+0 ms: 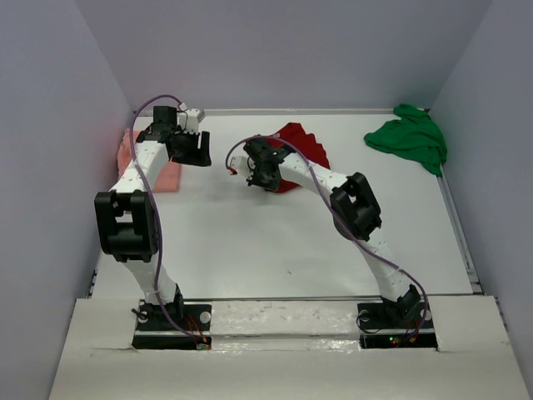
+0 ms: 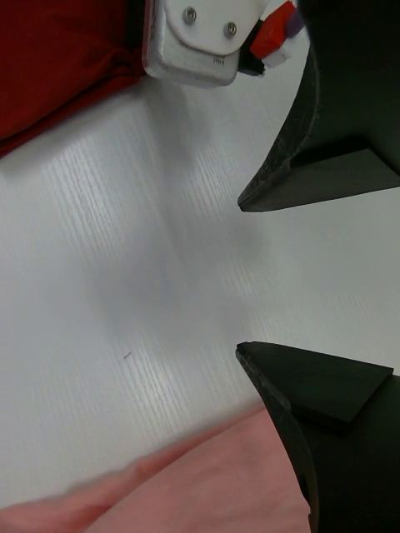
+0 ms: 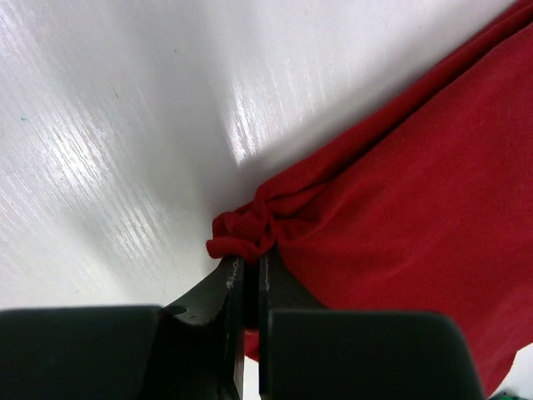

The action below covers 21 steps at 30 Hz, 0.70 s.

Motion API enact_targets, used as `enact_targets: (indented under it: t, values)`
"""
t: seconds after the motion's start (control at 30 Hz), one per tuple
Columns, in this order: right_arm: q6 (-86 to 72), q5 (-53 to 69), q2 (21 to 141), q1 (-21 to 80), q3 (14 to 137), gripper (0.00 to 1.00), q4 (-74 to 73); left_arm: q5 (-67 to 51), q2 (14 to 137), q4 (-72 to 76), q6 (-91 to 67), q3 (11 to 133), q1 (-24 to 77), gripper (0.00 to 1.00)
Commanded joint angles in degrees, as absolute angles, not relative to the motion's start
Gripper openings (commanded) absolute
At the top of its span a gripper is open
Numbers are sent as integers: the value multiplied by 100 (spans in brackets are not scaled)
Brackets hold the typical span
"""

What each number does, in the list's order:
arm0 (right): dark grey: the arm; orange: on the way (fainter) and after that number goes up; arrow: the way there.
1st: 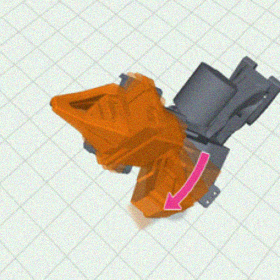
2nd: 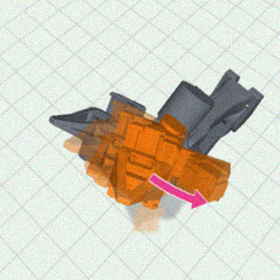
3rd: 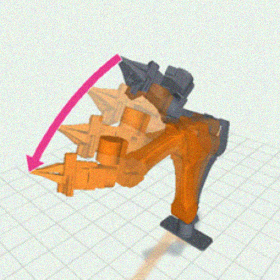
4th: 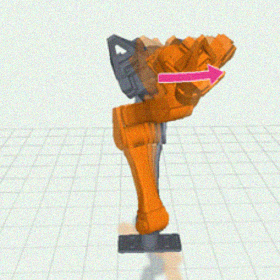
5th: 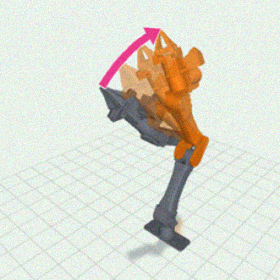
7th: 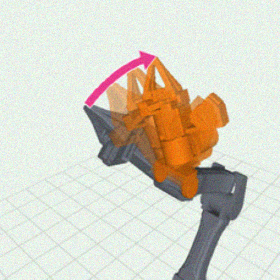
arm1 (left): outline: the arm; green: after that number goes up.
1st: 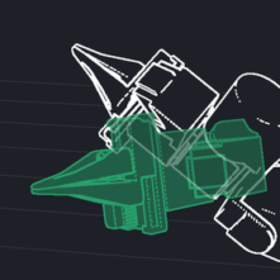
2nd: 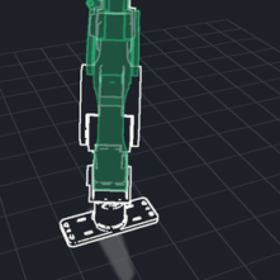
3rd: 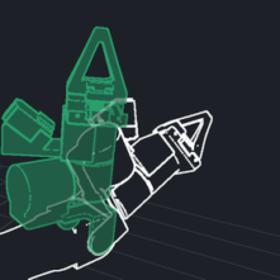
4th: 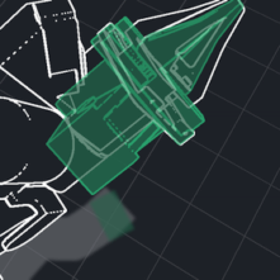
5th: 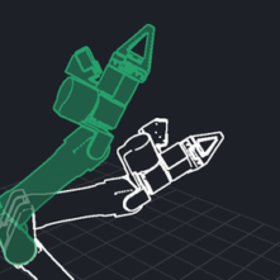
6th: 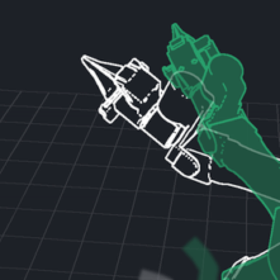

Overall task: Fold and stack the t-shirts
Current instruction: Neatly place the folded tshirt to the corner

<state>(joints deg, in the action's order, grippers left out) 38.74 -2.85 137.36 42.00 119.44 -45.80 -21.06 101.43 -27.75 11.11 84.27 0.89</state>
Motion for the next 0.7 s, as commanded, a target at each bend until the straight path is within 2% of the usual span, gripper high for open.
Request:
enact_targets:
  t: [0.0,0.4,0.67]
  values:
    - [3744,-307,13641,4113,11830,0,-4632,-2750,10204,-2883,1108,8657,176,72]
    - [3498,-343,13298,3833,11856,0,-4649,-4631,11056,-2619,414,8639,167,72]
    - [3366,-220,13421,3832,12637,0,-4930,-5640,11908,-2392,-148,8930,167,69]
